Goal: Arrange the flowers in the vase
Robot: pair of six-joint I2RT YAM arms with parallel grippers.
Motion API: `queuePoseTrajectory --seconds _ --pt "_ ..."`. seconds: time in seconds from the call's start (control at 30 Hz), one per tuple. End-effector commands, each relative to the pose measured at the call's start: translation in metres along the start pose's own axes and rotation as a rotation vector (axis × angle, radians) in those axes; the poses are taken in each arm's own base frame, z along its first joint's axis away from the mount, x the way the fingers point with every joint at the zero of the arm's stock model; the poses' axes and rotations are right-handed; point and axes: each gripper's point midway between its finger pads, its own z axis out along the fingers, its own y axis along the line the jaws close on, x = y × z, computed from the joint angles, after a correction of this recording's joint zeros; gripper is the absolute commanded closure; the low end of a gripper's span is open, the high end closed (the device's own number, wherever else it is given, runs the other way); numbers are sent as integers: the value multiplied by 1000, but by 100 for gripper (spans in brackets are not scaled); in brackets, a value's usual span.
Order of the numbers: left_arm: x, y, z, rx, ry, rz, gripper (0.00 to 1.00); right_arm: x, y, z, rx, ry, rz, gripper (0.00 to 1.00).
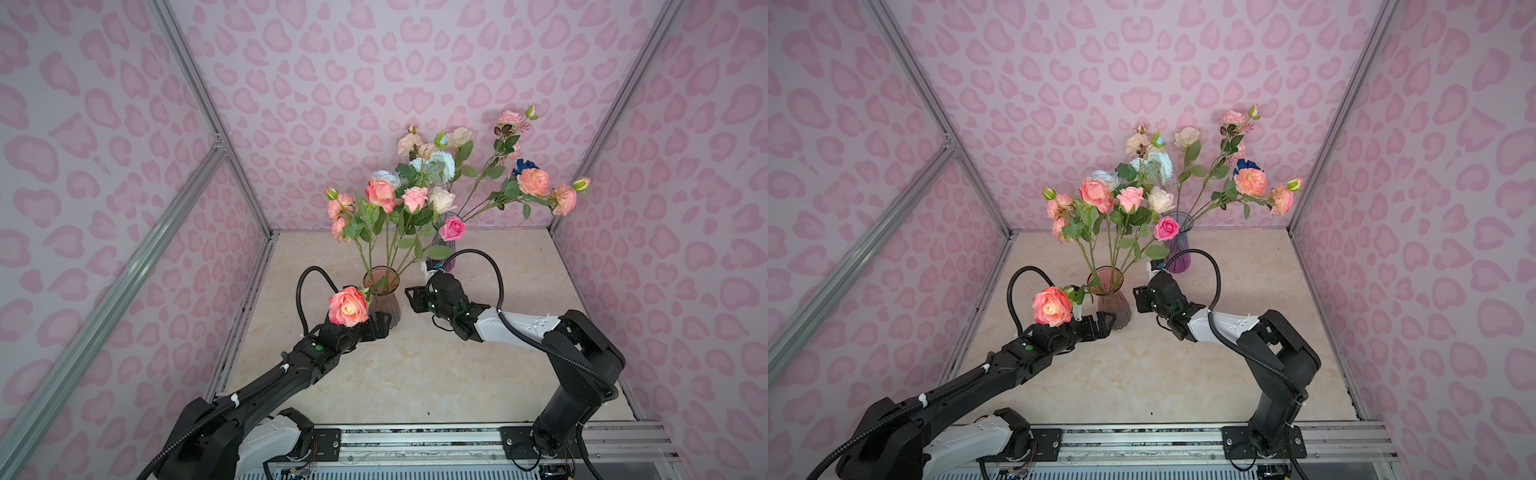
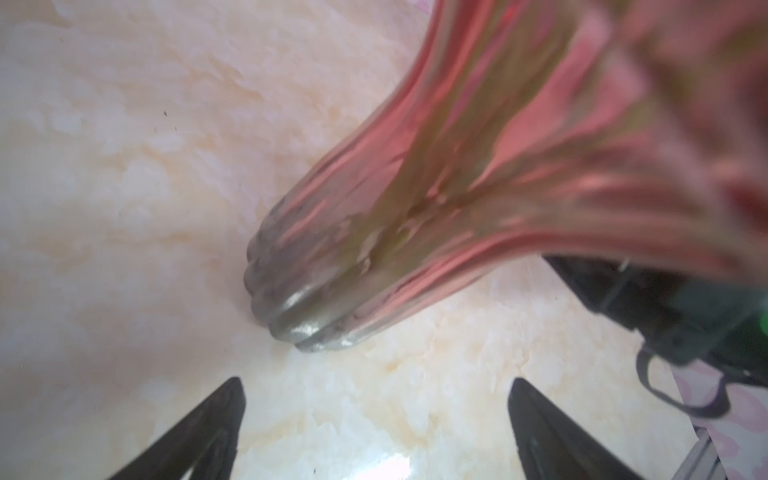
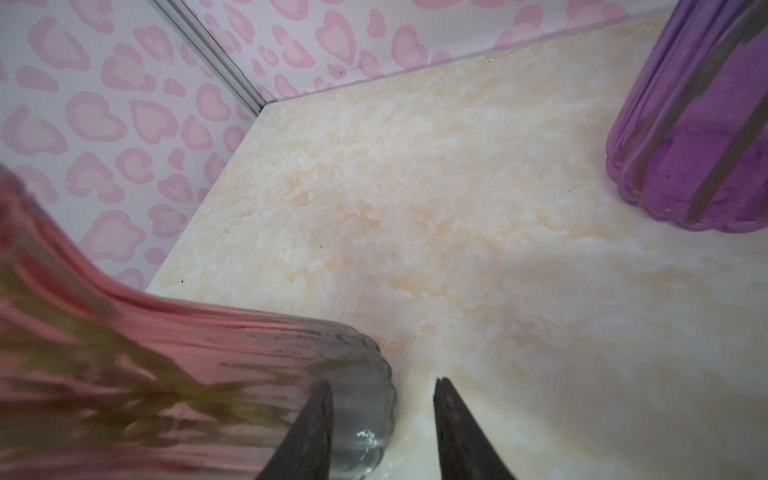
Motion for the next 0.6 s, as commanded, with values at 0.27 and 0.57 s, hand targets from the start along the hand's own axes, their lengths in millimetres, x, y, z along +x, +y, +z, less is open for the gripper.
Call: queuePoseTrajectory --seconds 0.27,0.57 --pt "-29 13 25 -116 -157 3 1 -3 14 -2 -50 12 -6 59" --pt "-26 36 35 -222 -190 37 1 11 41 34 -121 62 -8 61"
